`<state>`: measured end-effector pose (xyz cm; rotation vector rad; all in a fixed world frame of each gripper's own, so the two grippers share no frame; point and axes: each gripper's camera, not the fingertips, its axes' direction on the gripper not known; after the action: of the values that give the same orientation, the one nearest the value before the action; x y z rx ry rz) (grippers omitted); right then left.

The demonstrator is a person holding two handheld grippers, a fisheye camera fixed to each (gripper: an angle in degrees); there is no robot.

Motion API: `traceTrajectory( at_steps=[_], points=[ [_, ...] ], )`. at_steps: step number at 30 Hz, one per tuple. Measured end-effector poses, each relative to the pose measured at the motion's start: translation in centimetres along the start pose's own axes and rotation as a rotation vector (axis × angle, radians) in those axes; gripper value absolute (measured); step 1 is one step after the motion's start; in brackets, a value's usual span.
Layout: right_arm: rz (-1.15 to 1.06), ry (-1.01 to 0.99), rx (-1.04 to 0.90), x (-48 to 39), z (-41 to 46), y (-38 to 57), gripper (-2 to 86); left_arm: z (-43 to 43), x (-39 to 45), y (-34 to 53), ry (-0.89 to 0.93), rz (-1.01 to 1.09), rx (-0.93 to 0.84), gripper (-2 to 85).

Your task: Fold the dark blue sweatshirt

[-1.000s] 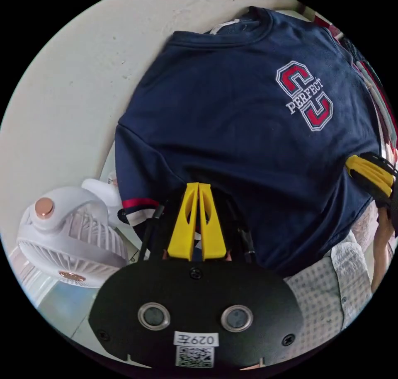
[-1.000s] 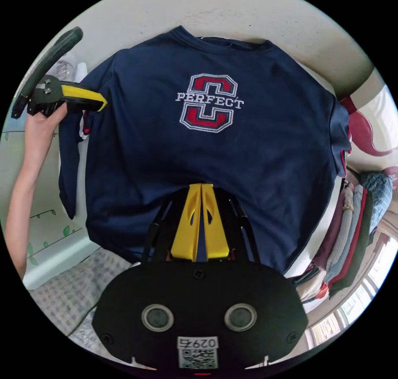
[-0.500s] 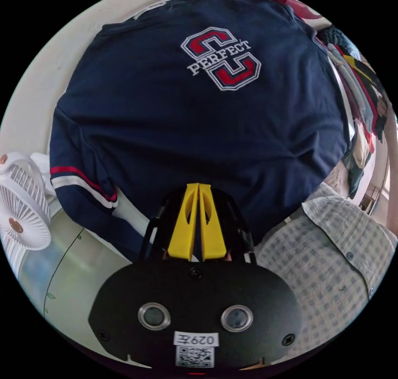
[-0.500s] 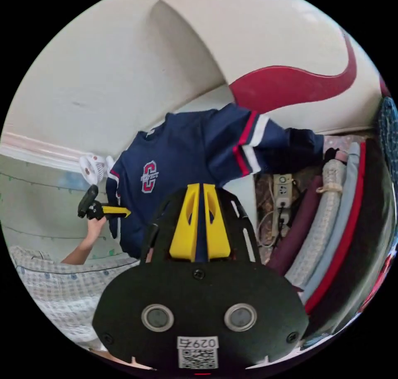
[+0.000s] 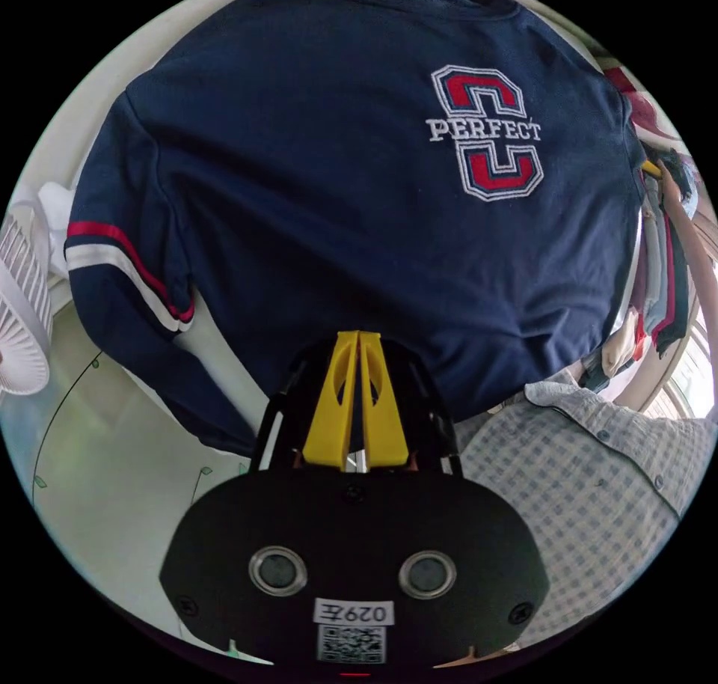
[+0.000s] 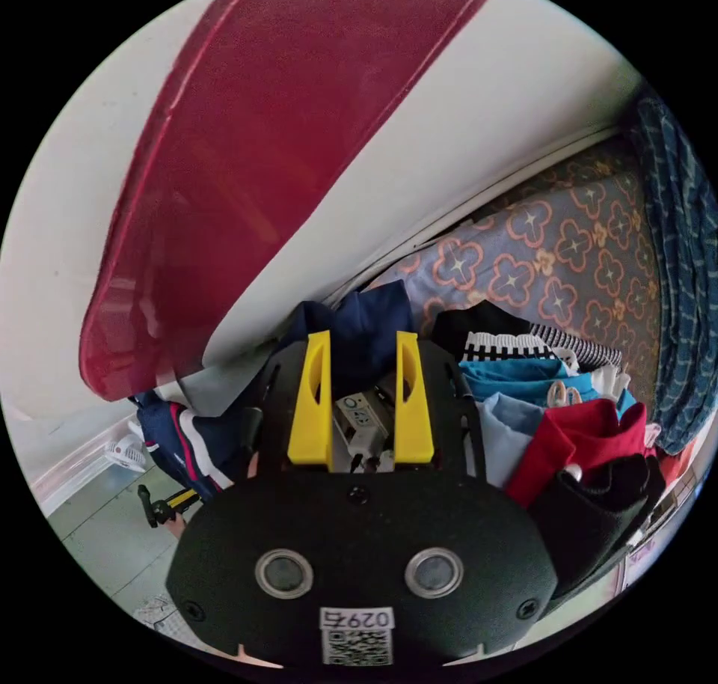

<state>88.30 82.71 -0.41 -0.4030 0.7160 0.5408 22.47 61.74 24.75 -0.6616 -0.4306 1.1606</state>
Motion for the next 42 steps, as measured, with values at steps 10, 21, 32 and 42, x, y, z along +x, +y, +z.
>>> traceTrajectory(
  at_steps=[10, 21, 32, 42],
  points=[
    [-0.023, 0.139, -0.037, -1.1, 2.4, 3.2, 2.6, 1.3, -2.3, 0.0, 0.008, -0.071, -0.004, -1.0],
    [-0.292, -0.017, 0.559, -11.1, -16.0, 21.3, 1.7, 2.5, -6.3, 1.5, 0.075, -0.040, 0.018, -1.0],
    [-0.850, -0.132, 0.554, -33.2, -12.8, 52.0, 5.0, 4.6, -13.9, 6.2, 0.357, 0.125, 0.200, -0.9],
    [-0.598, -0.239, 0.047, -32.4, 5.6, 62.1, 4.6, 6.1, -20.2, 17.1, 0.661, 0.296, 0.396, 4.0]
  ],
)
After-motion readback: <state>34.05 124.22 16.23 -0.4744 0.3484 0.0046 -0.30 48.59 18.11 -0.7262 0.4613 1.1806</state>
